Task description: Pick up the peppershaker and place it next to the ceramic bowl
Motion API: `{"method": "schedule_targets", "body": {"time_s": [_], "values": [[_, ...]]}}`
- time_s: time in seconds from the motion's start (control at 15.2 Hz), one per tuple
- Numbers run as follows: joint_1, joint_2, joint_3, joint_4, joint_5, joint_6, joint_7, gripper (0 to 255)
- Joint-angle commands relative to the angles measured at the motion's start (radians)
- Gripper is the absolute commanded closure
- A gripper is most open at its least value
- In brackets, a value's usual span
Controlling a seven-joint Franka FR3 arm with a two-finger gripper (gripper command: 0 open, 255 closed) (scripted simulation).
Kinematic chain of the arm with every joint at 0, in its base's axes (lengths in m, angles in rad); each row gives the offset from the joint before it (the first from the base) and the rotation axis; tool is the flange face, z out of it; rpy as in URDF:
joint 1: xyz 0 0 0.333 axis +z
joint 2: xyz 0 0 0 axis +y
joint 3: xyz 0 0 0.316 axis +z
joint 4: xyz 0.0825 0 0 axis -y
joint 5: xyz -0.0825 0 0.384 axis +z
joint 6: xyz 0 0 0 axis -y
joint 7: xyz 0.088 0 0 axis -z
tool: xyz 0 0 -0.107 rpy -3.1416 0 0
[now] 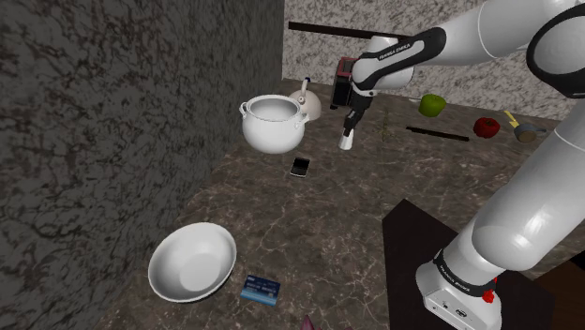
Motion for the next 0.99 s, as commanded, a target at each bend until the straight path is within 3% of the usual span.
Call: {"method": "schedule_targets", "body": {"time_s": [0.0,0.92], "values": [[0.001,-0.013,0.001,0.014,-0.007,-0.027,0.008,255],[0.001,-0.084,0.003,0.13,-0.039,-0.209,0.041,255]]}}
